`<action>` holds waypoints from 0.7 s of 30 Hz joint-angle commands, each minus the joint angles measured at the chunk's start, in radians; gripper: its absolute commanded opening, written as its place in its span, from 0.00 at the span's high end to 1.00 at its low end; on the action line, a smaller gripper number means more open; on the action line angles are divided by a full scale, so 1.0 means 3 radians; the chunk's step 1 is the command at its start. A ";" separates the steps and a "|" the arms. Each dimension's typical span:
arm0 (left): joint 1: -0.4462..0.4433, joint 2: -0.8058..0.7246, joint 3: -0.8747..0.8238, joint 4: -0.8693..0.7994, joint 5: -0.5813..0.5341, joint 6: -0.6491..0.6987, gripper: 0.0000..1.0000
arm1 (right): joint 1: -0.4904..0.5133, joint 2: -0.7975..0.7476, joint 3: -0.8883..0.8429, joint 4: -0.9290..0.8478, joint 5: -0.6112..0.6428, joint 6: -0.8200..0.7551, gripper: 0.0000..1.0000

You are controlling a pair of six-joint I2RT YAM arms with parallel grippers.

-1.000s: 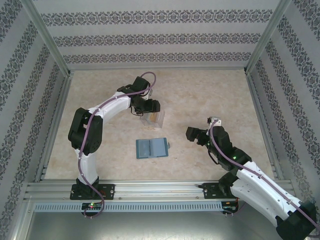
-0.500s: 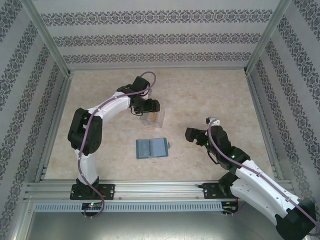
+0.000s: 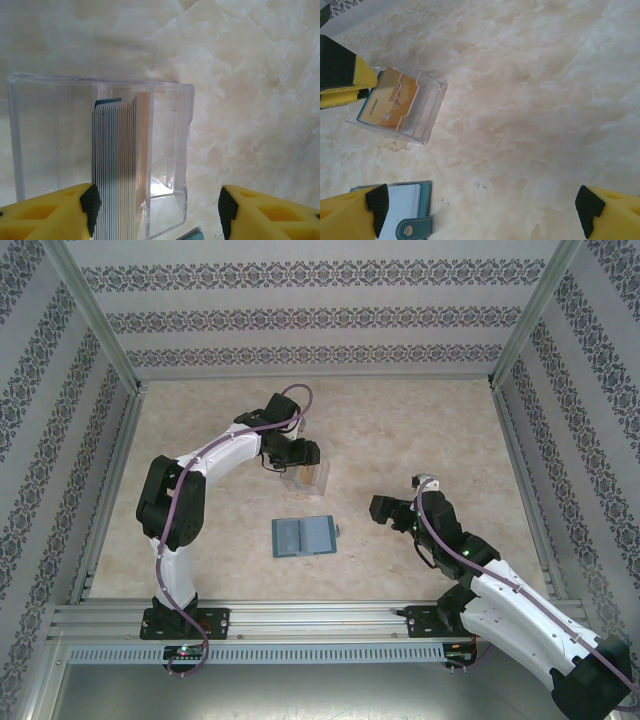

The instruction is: Put the credit cards into the card holder

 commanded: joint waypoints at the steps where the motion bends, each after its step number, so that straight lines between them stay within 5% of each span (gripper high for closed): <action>1: -0.0059 0.0095 0.0029 -0.0180 0.0047 0.0094 0.33 | -0.0033 0.0001 0.0025 0.0030 -0.0044 0.0043 0.02; 21: -0.0062 -0.0159 -0.0163 -0.0002 -0.0359 -0.0008 0.24 | -0.0035 0.0011 0.0009 0.0056 -0.0034 0.0033 0.02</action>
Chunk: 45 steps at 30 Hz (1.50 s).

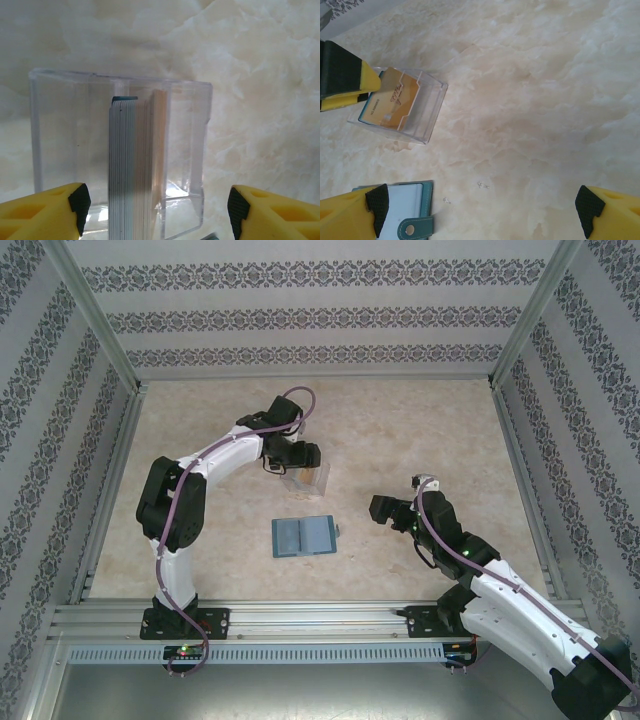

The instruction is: Put the credit cards into the card holder

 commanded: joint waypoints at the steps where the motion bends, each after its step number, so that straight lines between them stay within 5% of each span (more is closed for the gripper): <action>1: -0.0004 -0.0117 -0.0096 0.0008 -0.0081 -0.0028 0.24 | -0.0033 0.0018 0.0006 0.0055 -0.0019 0.0019 0.02; 17: -0.0010 -0.0045 -0.0022 0.0052 0.0396 -0.0027 0.37 | -0.0035 0.0081 0.0018 0.0110 -0.0024 0.0054 0.02; 31: -0.0011 -0.0207 -0.0117 0.0150 0.0246 -0.0053 0.43 | -0.0036 0.0083 -0.0009 0.0120 -0.0047 0.0082 0.02; 45: -0.0021 -0.0139 -0.0091 0.0077 0.0009 -0.0003 0.79 | -0.0038 0.0109 -0.0023 0.0150 -0.0050 0.0095 0.02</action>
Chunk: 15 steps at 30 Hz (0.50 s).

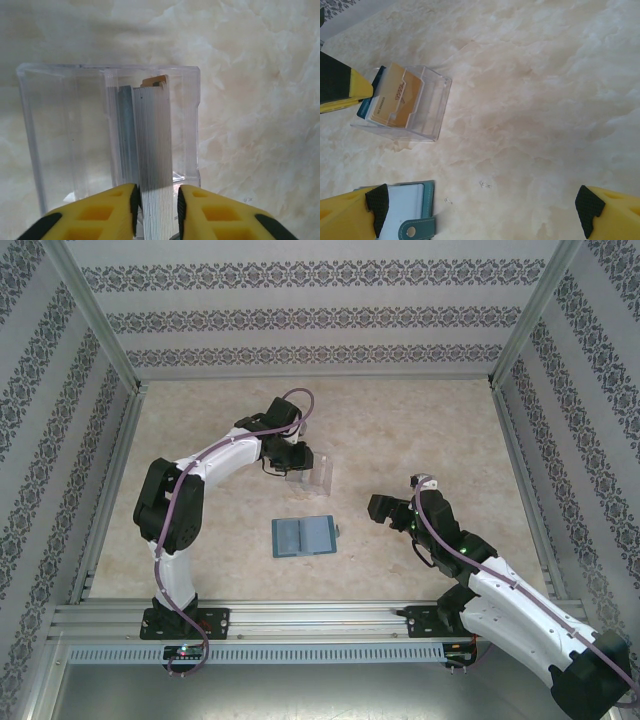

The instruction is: Put the credit cards into the card holder

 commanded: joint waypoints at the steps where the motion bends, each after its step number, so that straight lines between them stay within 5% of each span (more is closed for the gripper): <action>1: -0.0020 -0.0077 -0.0014 -0.0030 -0.0255 0.0056 0.83 | -0.0039 0.0013 -0.0028 0.0086 -0.0026 0.0021 0.02; 6: -0.0017 -0.0109 -0.0047 -0.0041 -0.0357 0.0090 1.00 | -0.0037 0.0029 -0.0035 0.0094 -0.0025 0.0017 0.02; 15: -0.0017 -0.0370 -0.0118 -0.0068 -0.0445 0.0086 1.00 | 0.0052 0.0010 0.0132 -0.0153 0.0203 -0.0249 0.02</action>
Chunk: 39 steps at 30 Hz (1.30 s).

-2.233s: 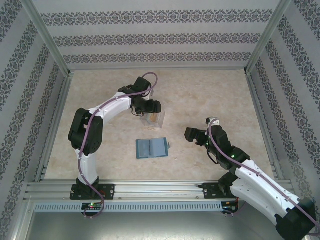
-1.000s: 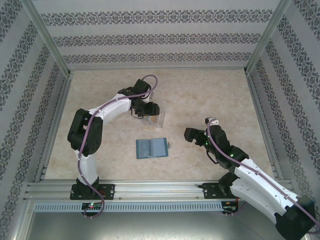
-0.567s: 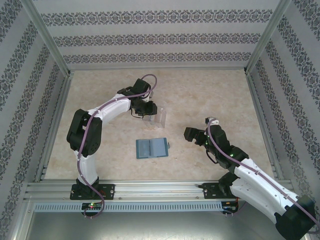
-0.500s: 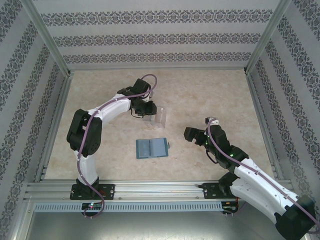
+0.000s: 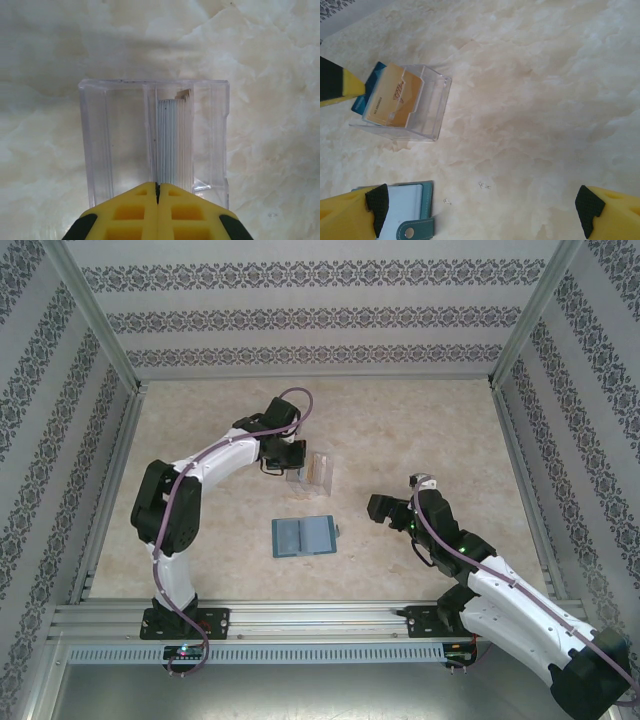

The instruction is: Put the credit cards into the card holder

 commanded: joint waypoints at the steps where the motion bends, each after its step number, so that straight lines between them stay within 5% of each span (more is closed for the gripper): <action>1: -0.0019 -0.0329 -0.0087 -0.0071 -0.0179 0.0052 1.00 | 0.0096 -0.0045 0.0182 -0.0203 0.0327 -0.0289 0.02; 4: -0.0017 -0.0582 -0.0254 0.0005 -0.0280 -0.0023 1.00 | 0.0088 -0.0020 0.0225 -0.0043 0.0291 -0.0511 0.02; 10: -0.0018 -0.1110 -0.0570 0.0127 -0.0236 -0.0177 1.00 | -0.0038 0.0708 0.0672 0.0156 -0.0896 -0.0723 0.03; 15: -0.0017 -0.1557 -0.0836 0.0288 0.0048 -0.0284 1.00 | -0.0103 0.1076 0.0767 0.0676 -0.1597 -0.0504 0.20; 21: -0.0021 -0.2114 -0.1418 0.0984 0.0748 -0.0535 1.00 | -0.0216 0.1522 0.0871 0.1633 -0.2549 0.0355 0.25; 28: -0.0017 -0.2347 -0.1819 0.1806 0.1318 -0.1095 1.00 | -0.0212 0.2049 0.0902 0.2722 -0.2861 0.1215 0.29; 39: -0.0017 -0.2225 -0.1757 0.1743 0.1204 -0.1026 1.00 | -0.0221 0.2229 0.0957 0.3026 -0.2858 0.1480 0.36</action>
